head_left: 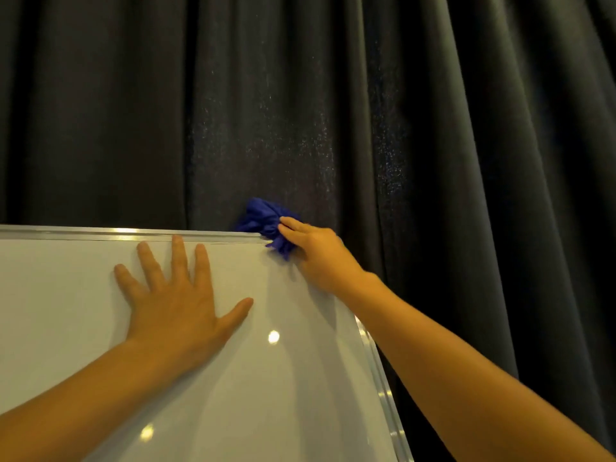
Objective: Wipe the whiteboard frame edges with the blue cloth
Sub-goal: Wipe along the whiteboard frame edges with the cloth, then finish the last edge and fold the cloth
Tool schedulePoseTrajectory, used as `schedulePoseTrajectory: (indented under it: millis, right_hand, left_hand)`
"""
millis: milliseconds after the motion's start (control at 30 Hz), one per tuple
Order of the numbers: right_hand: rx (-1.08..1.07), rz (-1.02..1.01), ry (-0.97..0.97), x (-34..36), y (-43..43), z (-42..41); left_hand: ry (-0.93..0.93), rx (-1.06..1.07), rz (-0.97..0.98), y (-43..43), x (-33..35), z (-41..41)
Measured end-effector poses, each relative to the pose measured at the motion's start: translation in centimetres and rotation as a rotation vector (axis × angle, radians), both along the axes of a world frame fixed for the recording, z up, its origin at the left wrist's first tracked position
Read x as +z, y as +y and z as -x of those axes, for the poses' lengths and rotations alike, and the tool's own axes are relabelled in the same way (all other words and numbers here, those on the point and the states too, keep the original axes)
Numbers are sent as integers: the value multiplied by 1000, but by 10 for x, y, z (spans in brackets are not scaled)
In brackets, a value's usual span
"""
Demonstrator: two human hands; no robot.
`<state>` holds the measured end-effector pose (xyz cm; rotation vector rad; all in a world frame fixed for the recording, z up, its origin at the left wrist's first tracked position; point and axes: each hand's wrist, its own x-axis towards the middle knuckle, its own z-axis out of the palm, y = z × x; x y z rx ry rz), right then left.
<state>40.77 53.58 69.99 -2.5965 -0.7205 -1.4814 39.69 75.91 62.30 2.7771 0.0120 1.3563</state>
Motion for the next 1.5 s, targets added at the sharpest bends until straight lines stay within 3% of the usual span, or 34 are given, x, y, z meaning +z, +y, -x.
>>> schedulePoseTrajectory:
  millis: [267, 400, 467, 600, 767, 833, 933, 1000, 1067, 1167, 1267, 1367, 1433, 1500]
  right_hand:
    - [13, -12, -239, 22, -25, 25]
    - [-54, -174, -301, -4, -59, 22]
    - [-194, -179, -272, 1, -76, 21]
    - [-491, 59, -122, 4, -92, 32]
    - [-429, 309, 157, -54, -87, 71]
    - [-286, 209, 180, -73, -90, 89]
    - [112, -457, 38, -69, -87, 96]
    - [242, -806, 11, -67, -70, 84]
    - [181, -815, 19, -87, -48, 66]
    - [-84, -703, 89, -143, -33, 48]
    - [34, -906, 285, -186, -45, 53]
    - [-15, -962, 416, -254, -47, 79]
    - [-137, -912, 470, -293, -44, 103]
    - [-321, -734, 549, -302, -45, 125]
  left_hand:
    - [-6, 15, -17, -6, 1, 11]
    - [-33, -16, -53, 4, 0, 9]
    - [-20, 0, -67, 7, 1, 12]
    - [-1, -14, -61, 3, 3, 16]
    - [-3, -46, -56, -16, 1, 22]
    - [-15, -90, -84, -32, -4, 22]
    - [-41, -159, -135, -62, -15, 21]
    - [-85, -151, -162, -81, -23, 18]
    - [-109, -131, -165, -93, -27, 17]
    - [-114, -164, -146, -91, -36, 14]
    - [-105, -229, -145, -76, -52, 8]
    - [-62, -270, -180, -64, -70, 12]
    - [-35, -292, -207, -62, -85, 20]
    - [12, -324, -265, -58, -102, 34]
